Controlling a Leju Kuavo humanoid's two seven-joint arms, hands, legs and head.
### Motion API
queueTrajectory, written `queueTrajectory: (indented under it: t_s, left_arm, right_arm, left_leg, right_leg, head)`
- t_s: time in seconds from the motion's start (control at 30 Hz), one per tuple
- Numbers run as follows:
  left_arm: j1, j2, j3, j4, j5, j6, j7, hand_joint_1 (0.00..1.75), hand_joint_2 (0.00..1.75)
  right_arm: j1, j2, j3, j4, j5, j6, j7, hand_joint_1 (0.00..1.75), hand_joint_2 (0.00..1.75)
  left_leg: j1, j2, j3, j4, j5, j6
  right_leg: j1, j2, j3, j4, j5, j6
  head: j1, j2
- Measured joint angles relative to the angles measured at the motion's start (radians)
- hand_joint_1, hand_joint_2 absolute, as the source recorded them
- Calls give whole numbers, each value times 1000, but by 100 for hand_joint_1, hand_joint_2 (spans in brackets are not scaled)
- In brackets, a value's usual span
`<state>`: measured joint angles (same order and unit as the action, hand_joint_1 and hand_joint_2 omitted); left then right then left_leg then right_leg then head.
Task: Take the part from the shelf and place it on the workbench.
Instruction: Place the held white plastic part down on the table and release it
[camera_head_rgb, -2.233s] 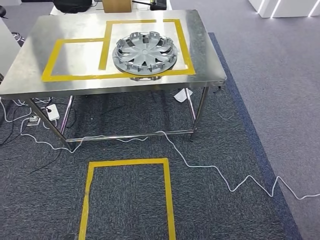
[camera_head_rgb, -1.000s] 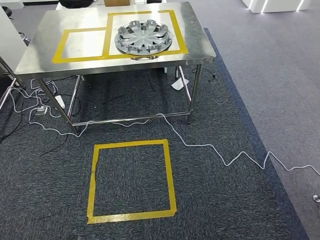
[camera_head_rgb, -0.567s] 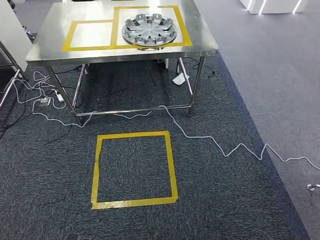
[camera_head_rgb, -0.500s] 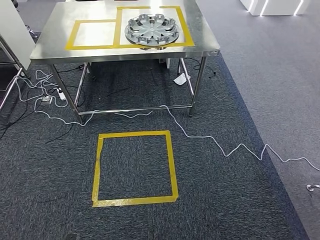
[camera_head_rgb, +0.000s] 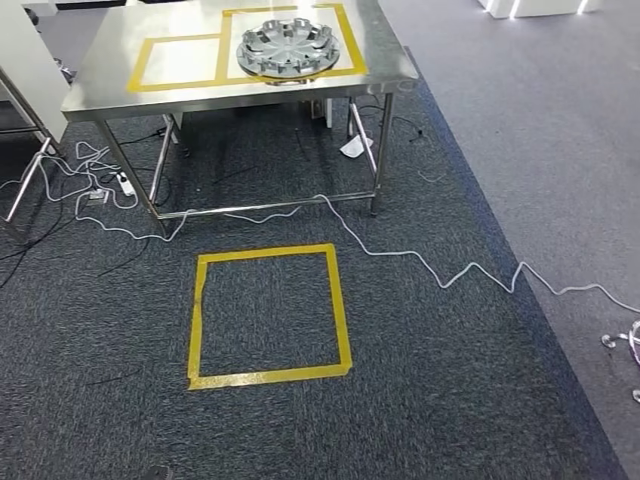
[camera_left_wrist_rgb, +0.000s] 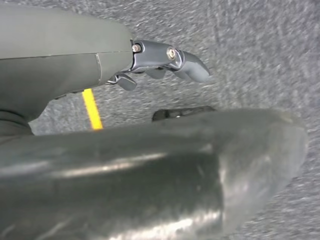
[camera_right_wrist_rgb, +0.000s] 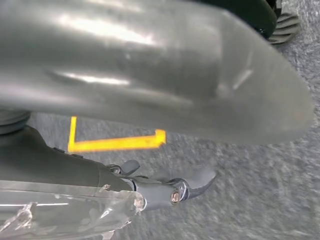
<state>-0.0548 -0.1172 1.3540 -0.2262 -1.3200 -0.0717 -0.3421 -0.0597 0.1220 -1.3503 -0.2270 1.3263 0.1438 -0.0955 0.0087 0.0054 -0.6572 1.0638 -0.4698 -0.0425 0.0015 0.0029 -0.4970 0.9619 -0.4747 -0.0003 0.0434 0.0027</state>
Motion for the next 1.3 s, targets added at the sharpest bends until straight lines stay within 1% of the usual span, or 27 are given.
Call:
queueTrajectory:
  t_s: [0.03, 0.07, 0.1, 0.13, 0.17, 0.23, 0.3, 0.33, 0.4, 0.47, 0.57, 0.6, 0.63, 0.67, 0.7, 0.77, 0.83, 0.9, 0.97, 1.03, 1.07, 1.1, 1.13, 1.17, 1.2, 1.27, 1.3]
  left_arm:
    - [0, 1, 0, 0, 0, 3, 0, 0, 0]
    - [0, 2, 0, 0, 0, 5, 0, 0, 0]
    - [0, 4, 0, 0, 0, 7, 0, 0, 0]
    - [0, 6, 0, 0, 0, 9, 1, 0, 0]
    - [0, 7, 0, 0, 0, 11, 1, 0, 0]
    - [-2, 10, 0, 0, -1, 14, 3, 0, 0]
    - [-8, 11, 0, 0, -1, 16, 6, 0, 0]
    - [-10, 11, 0, 0, -1, 16, 8, 0, 0]
    - [-6, 10, 0, 0, -1, 16, 12, 0, 0]
    - [1, 12, 0, 0, -1, 15, 16, 0, 0]
    - [1, 15, 0, 0, 4, 16, 17, 0, 0]
    - [2, 16, 0, 0, 7, 16, 17, 0, 0]
    - [4, 17, 0, 0, 10, 16, 17, 0, 0]
    - [5, 17, 1, 0, 13, 15, 17, 0, 0]
    - [6, 17, 1, 0, 16, 15, 17, 0, 0]
    - [5, 19, 1, 0, 20, 13, 17, 0, 0]
    - [4, 23, 2, 0, 24, 10, 16, 0, 0]
    - [6, 26, 3, 0, 29, 7, 15, 0, 0]
    - [8, 27, 5, 0, 32, 5, 12, 0, 0]
    - [6, 27, 8, 0, 32, 5, 8, 0, 0]
    - [4, 26, 9, 0, 32, 5, 6, 0, 0]
    - [4, 26, 10, 0, 32, 6, 4, 0, 0]
    - [5, 27, 11, 0, 32, 7, 3, 0, 0]
    - [6, 27, 12, 0, 32, 10, 2, 0, 0]
    - [7, 27, 12, 0, 31, 15, 1, 0, 0]
    - [4, 28, 13, 0, 30, 30, 1, 0, 0]
    - [0, 28, 13, 0, 29, 35, 1, 0, 0]
  right_arm:
    - [1, 0, 0, 0, -4, 8, 7, 0, 0]
    - [2, 0, 0, 0, -6, 13, 17, 0, 0]
    - [3, 0, 0, 0, -7, 12, 30, 0, 0]
    - [5, 0, 0, 0, -7, 10, 44, 0, 0]
    - [6, 0, 0, 0, -5, 5, 58, 0, 0]
    - [8, 0, 0, 0, 2, -7, 83, 0, 0]
    - [8, 0, 0, 0, 12, -17, 103, 0, 0]
    - [7, 0, 1, 0, 15, -20, 112, 0, 0]
    - [6, -1, 2, 0, 23, -25, 126, 0, 0]
    - [7, -1, 3, 0, 29, -30, 134, 0, 0]
    - [11, -1, 7, 2, 38, -37, 144, 0, 0]
    - [11, -1, 9, 2, 40, -40, 147, 0, 0]
    - [11, -1, 10, 2, 41, -42, 150, 0, 0]
    - [11, -1, 12, 2, 42, -44, 152, 0, 0]
    - [11, -1, 13, 2, 42, -45, 153, 0, 0]
    - [10, -1, 14, 2, 43, -46, 155, 0, 0]
    - [9, -1, 18, 2, 46, -47, 158, 0, 0]
    - [10, -1, 23, 2, 50, -47, 163, 0, 0]
    - [10, -1, 27, 2, 54, -47, 167, 0, 0]
    - [12, -1, 28, 2, 58, -51, 170, 0, 0]
    - [13, -1, 28, 2, 60, -52, 171, 0, 0]
    - [14, -1, 29, 2, 61, -53, 171, 0, 0]
    - [14, -1, 29, 2, 61, -53, 172, 0, 0]
    - [14, -1, 29, 2, 62, -53, 172, 0, 0]
    - [14, -1, 30, 2, 62, -53, 172, 0, 0]
    - [12, -1, 32, 2, 62, -53, 172, 0, 0]
    - [12, -1, 33, 3, 61, -53, 172, 0, 0]
  left_leg:
    - [0, -1, -18, 67, -51, -3]
    - [0, -1, -33, 133, -80, -6]
    - [0, -1, -38, 181, -83, -8]
    - [0, -1, -29, 199, -64, -9]
    - [0, 2, 0, 177, -34, -9]
    - [0, 26, 106, 42, -1, -7]
    - [-4, 48, 189, -86, -18, 5]
    - [-6, 47, 202, -113, -29, 13]
    - [-6, 33, 196, -121, -30, 32]
    - [-4, 20, 187, -121, -17, 46]
    - [-4, -4, 165, -120, 2, 54]
    - [-4, -14, 158, -120, 9, 53]
    - [-4, -25, 152, -120, 14, 51]
    - [-4, -36, 148, -120, 19, 48]
    - [-3, -48, 146, -120, 23, 45]
    - [-4, -68, 140, -118, 29, 35]
    - [-4, -85, 131, -117, 36, 23]
    - [0, -96, 121, -115, 42, 12]
    - [0, -71, 98, -73, 11, 3]
    - [0, -32, 40, 49, -63, -5]
    - [1, -25, 6, 121, -97, -8]
    - [1, -22, -16, 172, -115, -10]
    - [1, -20, -20, 189, -114, -10]
    - [1, -17, -2, 164, -93, -9]
    - [0, -7, 34, 106, -60, -7]
    - [-4, 45, 116, -36, -7, 0]
    - [-6, 65, 140, -82, 4, 6]
  right_leg:
    - [0, -2, -15, 0, 13, -3]
    - [0, -5, -29, 1, 26, -3]
    - [1, -10, -42, 2, 37, -2]
    - [1, -16, -54, 3, 48, 0]
    - [1, -22, -67, 5, 56, 2]
    - [2, -37, -84, 12, 67, 10]
    - [7, -54, -95, 25, 74, 19]
    - [8, -63, -99, 30, 76, 24]
    - [5, -72, -103, 38, 78, 35]
    - [1, -47, -123, 88, 38, 49]
    - [-3, -11, -197, 283, -74, 60]
    - [-3, -9, -209, 324, -89, 59]
    - [-3, -8, -201, 326, -86, 58]
    - [-3, -5, -171, 285, -64, 56]
    - [-4, 5, -124, 213, -34, 53]
    - [-8, 46, -40, 70, 2, 46]
    - [-8, 65, -14, 22, 3, 38]
    - [-6, 45, -18, 24, 9, 24]
    - [-8, 22, -22, 20, 16, 9]
    - [-7, -4, -29, 17, 21, 0]
    - [-5, -17, -34, 18, 22, -2]
    - [-4, -30, -38, 18, 24, -2]
    - [-3, -43, -41, 19, 25, -2]
    - [-2, -55, -43, 19, 26, -1]
    - [-2, -67, -43, 20, 27, 1]
    - [3, -88, -44, 24, 26, 7]
    - [7, -99, -45, 28, 25, 11]
  head:
    - [-4, 0]
    - [-6, 0]
    - [-7, 0]
    - [-8, 0]
    - [-8, 0]
    - [-9, 0]
    - [-10, 0]
    - [-11, 0]
    - [-10, 0]
    - [-10, 0]
    - [-10, 0]
    - [-10, 0]
    - [-10, 0]
    - [-10, 0]
    - [-10, 0]
    - [-10, 0]
    - [-11, 0]
    - [-11, 0]
    - [-15, 0]
    - [-22, 0]
    - [-23, 0]
    - [-24, 0]
    - [-24, 0]
    - [-24, 0]
    - [-24, 0]
    - [-27, 0]
    - [-28, 0]
